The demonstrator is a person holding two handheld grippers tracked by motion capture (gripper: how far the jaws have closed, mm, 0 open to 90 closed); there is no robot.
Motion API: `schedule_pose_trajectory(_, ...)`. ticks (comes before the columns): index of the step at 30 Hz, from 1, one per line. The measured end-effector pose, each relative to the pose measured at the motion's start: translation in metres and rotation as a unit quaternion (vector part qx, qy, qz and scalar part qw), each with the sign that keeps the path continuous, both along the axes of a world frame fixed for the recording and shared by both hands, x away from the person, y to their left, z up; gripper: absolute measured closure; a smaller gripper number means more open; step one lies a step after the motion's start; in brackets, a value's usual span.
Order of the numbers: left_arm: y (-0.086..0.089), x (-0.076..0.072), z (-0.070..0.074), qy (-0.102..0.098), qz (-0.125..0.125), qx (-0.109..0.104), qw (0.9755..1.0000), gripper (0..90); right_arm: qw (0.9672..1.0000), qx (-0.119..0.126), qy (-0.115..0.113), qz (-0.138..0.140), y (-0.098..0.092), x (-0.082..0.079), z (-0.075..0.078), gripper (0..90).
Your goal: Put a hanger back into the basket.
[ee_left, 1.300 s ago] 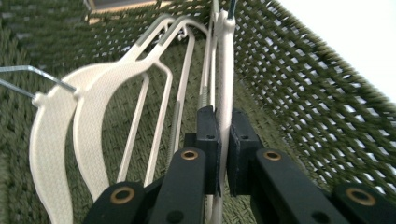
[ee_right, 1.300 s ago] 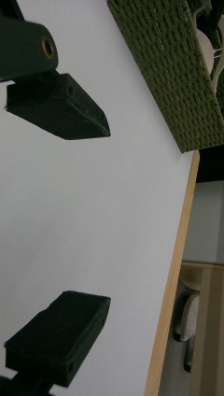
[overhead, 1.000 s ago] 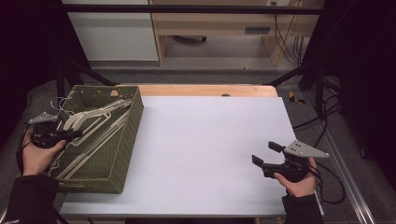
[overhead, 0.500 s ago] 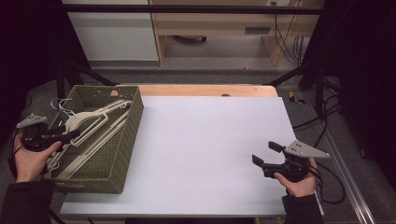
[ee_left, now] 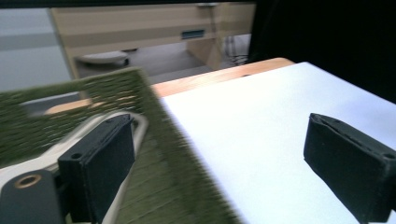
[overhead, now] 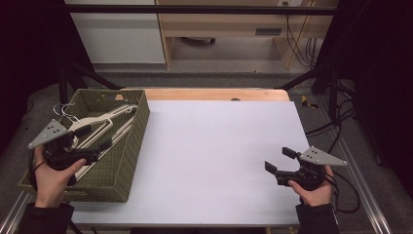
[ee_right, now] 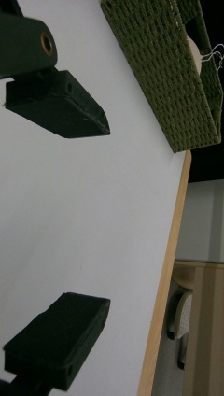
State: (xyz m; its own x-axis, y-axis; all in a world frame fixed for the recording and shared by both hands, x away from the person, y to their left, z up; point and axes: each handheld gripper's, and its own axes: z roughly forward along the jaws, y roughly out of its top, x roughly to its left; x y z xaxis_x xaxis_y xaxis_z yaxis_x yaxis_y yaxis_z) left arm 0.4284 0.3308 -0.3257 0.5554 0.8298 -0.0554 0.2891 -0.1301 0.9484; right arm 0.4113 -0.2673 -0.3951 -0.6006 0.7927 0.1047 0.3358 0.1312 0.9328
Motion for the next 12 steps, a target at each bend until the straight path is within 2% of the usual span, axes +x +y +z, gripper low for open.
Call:
schedule_pose_trajectory(6, -0.034, -0.009, -0.014, -0.006, -0.046, -0.002, 0.9989, 8.5, 1.0000, 0.000, -0.001, 0.001, -0.002, -0.001, 0.000, 14.8)
schedule_pose_trajectory(10, -0.046, -0.011, -0.023, -0.016, -0.060, -0.001, 0.9981, 8.9, 1.0000, 0.005, -0.002, -0.002, -0.003, -0.002, 0.001, 14.5)
schedule_pose_trajectory(12, -0.048, -0.012, -0.027, -0.010, -0.065, -0.003, 0.9978, 9.3, 1.0000, 0.004, -0.005, -0.003, -0.005, -0.002, 0.001, 14.5)
